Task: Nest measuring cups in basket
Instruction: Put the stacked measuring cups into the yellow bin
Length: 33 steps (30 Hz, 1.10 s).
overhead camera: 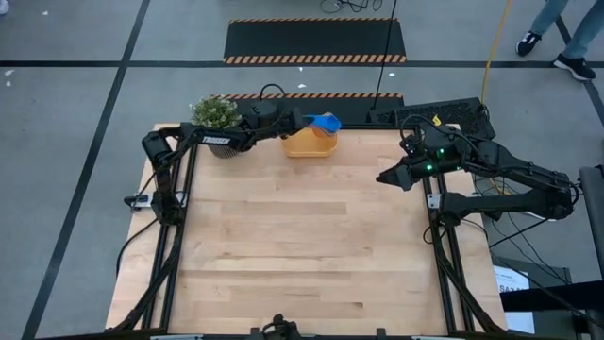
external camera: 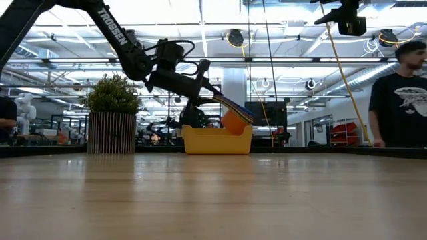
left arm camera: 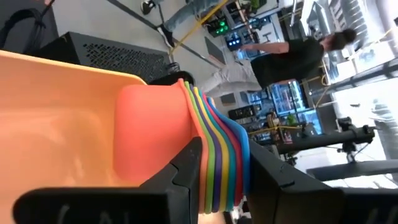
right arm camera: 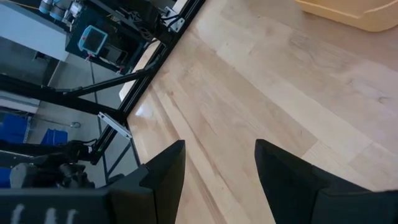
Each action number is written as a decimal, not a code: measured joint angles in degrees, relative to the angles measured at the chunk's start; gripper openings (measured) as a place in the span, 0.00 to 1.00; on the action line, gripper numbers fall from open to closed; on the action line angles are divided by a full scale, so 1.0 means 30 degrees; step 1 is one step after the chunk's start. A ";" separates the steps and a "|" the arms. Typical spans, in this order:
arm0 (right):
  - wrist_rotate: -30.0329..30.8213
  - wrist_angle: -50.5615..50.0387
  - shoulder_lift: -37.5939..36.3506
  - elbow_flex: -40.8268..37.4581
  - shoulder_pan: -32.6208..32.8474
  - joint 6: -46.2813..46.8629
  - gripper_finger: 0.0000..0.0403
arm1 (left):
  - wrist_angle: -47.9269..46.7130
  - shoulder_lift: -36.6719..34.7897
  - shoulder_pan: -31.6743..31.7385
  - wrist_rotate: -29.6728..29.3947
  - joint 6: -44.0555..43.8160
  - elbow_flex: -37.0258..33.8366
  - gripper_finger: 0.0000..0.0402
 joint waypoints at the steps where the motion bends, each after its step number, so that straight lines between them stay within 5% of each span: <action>1: -0.0021 0.0000 0.0000 0.0000 0.0006 0.0090 0.46 | -0.0147 -0.0182 0.0091 0.0150 -0.0088 0.0000 0.22; 8: 0.0046 0.0000 0.0000 0.0000 0.0018 0.0257 0.46 | -0.0455 -0.1925 0.0095 0.0476 0.0205 -0.0013 0.22; 17: 0.0809 0.0007 0.0000 0.0000 0.0011 -0.0287 0.46 | -0.7639 -0.3402 0.0076 -0.0097 0.2306 -0.0036 0.22; 33: 0.1156 0.1013 0.0018 0.0000 -0.0032 -0.0290 0.46 | -0.3923 -0.0647 -0.0247 -0.0594 0.0276 -0.0007 0.22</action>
